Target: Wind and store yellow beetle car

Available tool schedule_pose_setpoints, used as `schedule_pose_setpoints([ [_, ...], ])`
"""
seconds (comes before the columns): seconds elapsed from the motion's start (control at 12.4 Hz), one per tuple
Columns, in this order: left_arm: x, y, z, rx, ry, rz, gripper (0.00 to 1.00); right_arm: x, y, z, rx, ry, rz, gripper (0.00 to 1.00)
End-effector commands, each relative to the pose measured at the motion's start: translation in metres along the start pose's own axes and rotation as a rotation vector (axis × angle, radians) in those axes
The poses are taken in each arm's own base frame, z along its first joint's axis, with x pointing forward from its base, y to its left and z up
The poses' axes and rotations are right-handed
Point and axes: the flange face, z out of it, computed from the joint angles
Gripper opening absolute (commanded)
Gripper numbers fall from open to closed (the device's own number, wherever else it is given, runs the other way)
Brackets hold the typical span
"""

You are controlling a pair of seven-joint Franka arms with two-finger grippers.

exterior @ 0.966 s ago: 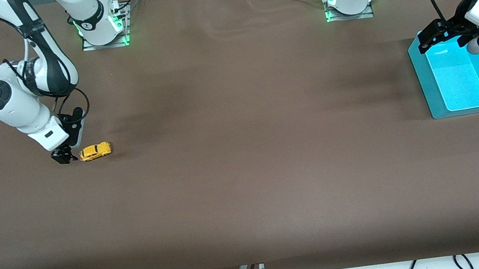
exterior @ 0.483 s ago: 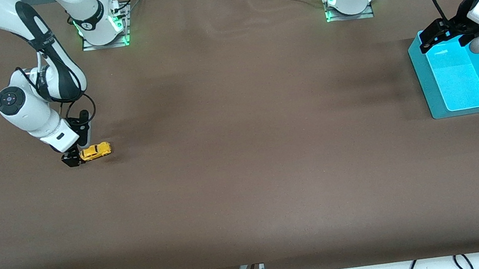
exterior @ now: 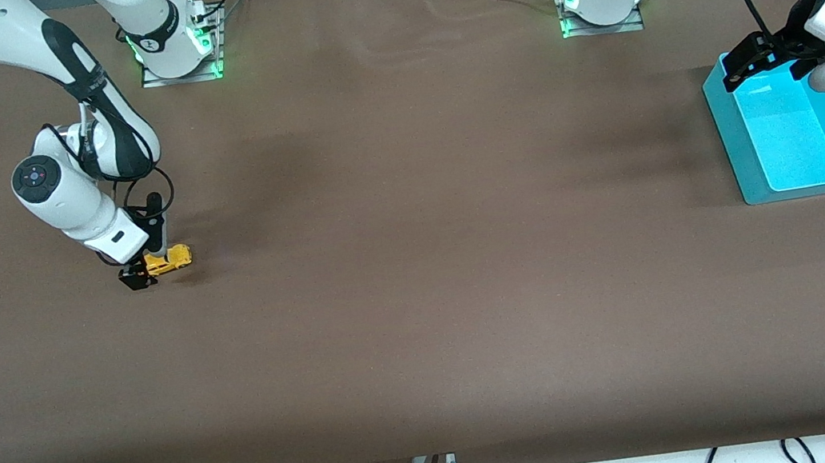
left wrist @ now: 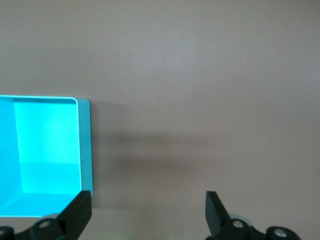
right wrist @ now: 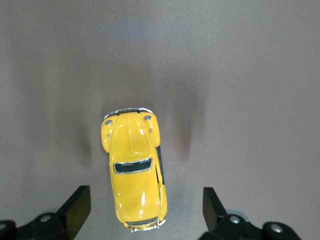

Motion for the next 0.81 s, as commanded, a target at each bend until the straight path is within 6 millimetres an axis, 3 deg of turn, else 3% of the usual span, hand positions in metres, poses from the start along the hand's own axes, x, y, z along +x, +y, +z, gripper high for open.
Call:
schedule_pose_setpoints([
  [0.0, -0.006, -0.004, -0.007, -0.015, 0.002, 0.017, 1.0, 0.001, -0.005, -0.002, -0.014, 0.001, -0.022, 0.87],
  [0.16, -0.005, -0.003, -0.006, -0.015, 0.0, 0.018, 1.0, 0.001, -0.005, -0.003, -0.014, 0.001, -0.019, 0.61],
  [0.24, -0.006, -0.002, -0.008, -0.015, 0.005, 0.02, 1.0, 0.001, -0.005, -0.004, -0.016, 0.003, -0.011, 0.36],
  [0.32, -0.005, -0.001, -0.007, -0.015, 0.003, 0.021, 1.0, 0.001, -0.004, -0.005, -0.017, 0.002, -0.009, 0.25],
  [0.48, -0.005, 0.001, -0.008, -0.024, 0.007, 0.023, 1.0, 0.0, -0.004, -0.006, -0.016, 0.003, -0.003, 0.09],
  [0.72, -0.005, 0.003, -0.008, -0.039, 0.004, 0.022, 1.0, 0.0, -0.005, -0.016, 0.015, 0.007, 0.092, 0.08],
])
